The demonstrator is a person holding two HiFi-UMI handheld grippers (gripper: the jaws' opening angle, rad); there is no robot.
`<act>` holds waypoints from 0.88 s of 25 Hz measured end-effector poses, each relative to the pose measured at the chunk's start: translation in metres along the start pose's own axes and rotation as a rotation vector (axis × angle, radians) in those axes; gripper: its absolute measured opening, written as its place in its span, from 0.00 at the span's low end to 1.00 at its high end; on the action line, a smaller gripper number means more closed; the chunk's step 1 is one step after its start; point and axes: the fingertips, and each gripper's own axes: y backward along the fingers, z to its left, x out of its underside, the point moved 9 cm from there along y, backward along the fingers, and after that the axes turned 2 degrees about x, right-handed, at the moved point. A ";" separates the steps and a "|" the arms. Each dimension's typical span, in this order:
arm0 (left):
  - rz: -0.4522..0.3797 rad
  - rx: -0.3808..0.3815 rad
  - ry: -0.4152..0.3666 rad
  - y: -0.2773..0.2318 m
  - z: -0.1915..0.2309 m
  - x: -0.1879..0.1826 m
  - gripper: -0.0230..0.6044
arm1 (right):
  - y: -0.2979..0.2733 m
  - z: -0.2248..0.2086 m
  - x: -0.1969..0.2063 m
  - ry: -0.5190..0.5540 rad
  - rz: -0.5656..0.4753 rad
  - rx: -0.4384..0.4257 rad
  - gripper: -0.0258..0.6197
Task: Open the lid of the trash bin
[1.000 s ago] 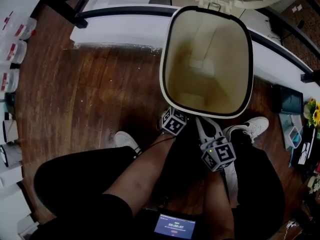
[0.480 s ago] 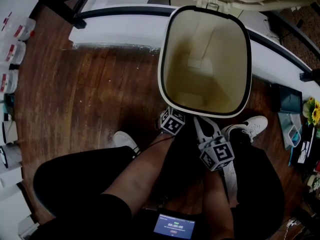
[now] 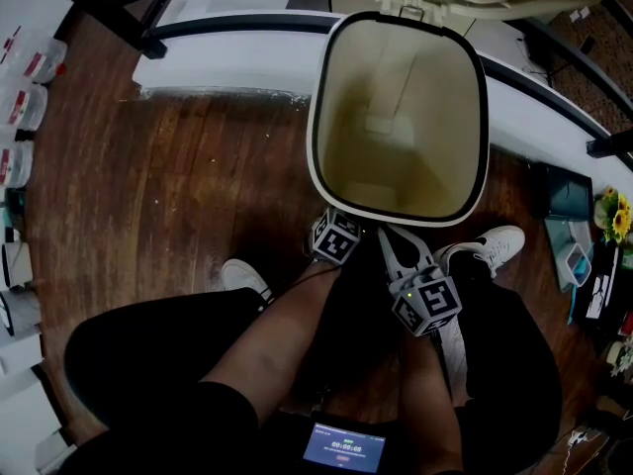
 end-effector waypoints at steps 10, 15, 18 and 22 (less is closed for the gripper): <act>-0.041 0.009 0.000 0.005 0.001 0.001 0.09 | 0.001 0.003 -0.004 -0.003 0.000 0.001 0.07; -0.080 0.015 -0.002 0.009 0.000 0.004 0.09 | 0.001 0.002 -0.003 -0.007 -0.002 0.002 0.07; -0.119 0.021 -0.003 0.011 0.001 0.007 0.09 | 0.000 0.003 -0.004 -0.009 -0.002 0.002 0.07; -0.161 0.032 -0.009 0.015 -0.002 0.011 0.09 | 0.000 0.005 -0.003 -0.010 0.003 -0.003 0.07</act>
